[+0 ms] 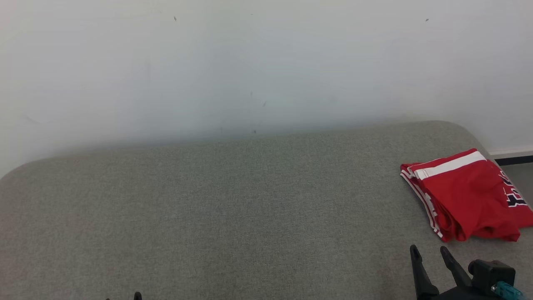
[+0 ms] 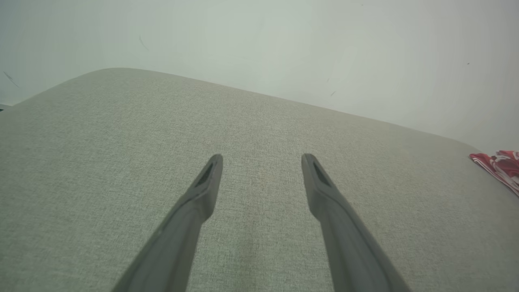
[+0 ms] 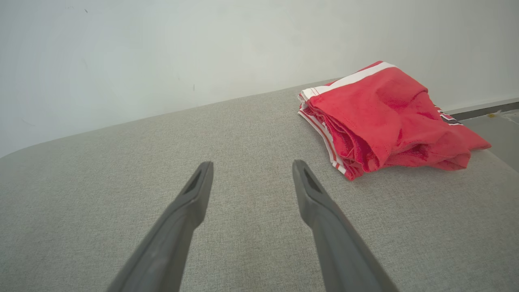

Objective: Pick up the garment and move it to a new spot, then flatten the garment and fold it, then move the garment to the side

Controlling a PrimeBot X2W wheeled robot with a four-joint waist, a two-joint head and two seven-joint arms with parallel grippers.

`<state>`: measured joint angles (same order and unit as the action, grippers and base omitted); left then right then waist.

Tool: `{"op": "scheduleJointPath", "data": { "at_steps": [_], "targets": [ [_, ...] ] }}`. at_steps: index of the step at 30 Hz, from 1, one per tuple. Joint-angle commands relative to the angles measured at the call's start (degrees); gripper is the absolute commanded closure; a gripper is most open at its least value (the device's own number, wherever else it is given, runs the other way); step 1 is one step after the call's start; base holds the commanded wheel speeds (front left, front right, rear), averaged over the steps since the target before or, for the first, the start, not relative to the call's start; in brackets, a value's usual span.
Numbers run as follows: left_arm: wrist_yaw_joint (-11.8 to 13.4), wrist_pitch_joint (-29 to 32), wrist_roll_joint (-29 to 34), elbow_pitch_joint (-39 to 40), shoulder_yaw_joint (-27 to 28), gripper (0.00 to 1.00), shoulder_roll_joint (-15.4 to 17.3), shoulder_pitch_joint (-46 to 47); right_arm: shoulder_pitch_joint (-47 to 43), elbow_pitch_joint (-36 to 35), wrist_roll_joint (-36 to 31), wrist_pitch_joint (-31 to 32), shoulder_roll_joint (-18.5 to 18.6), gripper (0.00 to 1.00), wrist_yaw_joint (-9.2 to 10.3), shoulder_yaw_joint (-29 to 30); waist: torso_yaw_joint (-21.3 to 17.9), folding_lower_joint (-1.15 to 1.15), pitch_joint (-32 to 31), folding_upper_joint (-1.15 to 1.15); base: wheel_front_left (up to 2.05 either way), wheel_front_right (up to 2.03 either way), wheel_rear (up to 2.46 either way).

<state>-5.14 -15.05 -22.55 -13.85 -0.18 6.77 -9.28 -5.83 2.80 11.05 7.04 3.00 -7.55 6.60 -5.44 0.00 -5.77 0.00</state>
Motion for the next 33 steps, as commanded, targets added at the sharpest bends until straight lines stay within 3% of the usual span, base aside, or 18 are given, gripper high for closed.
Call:
{"op": "scheduleJointPath", "data": {
  "at_steps": [1,6,7,11,33],
  "targets": [
    [-0.3,-0.2,0.8,-0.1,0.2,0.00,-0.1,0.2,-0.4,-0.1,0.4,-0.2,-0.2,0.00,0.12,-0.1,0.0,0.00,0.0,0.00,0.00,0.00,0.00],
    [-0.5,-0.2,0.6,-0.2,0.6,0.00,-0.3,0.6,-0.2,0.4,0.6,-0.5,-0.2,0.00,0.12,-0.3,0.2,0.00,0.1,0.00,0.00,0.00,0.00],
    [-0.4,0.0,0.8,-0.4,0.4,1.00,-0.2,0.2,-0.1,0.7,0.3,-0.1,-0.1,1.00,0.00,-0.2,0.2,0.00,0.1,0.00,0.00,0.00,0.00],
    [-0.4,0.6,0.1,-2.1,0.5,1.00,-0.7,-0.1,-0.3,3.0,1.0,0.2,-0.2,1.00,0.00,-0.1,0.2,0.00,0.1,0.00,0.00,0.00,0.00],
    [-1.0,7.6,-19.6,-0.4,4.3,1.00,-1.6,3.3,3.5,5.2,23.8,-1.3,-0.1,1.00,0.02,-2.3,1.1,0.00,1.2,0.00,0.00,0.00,0.00]
  ]
}}
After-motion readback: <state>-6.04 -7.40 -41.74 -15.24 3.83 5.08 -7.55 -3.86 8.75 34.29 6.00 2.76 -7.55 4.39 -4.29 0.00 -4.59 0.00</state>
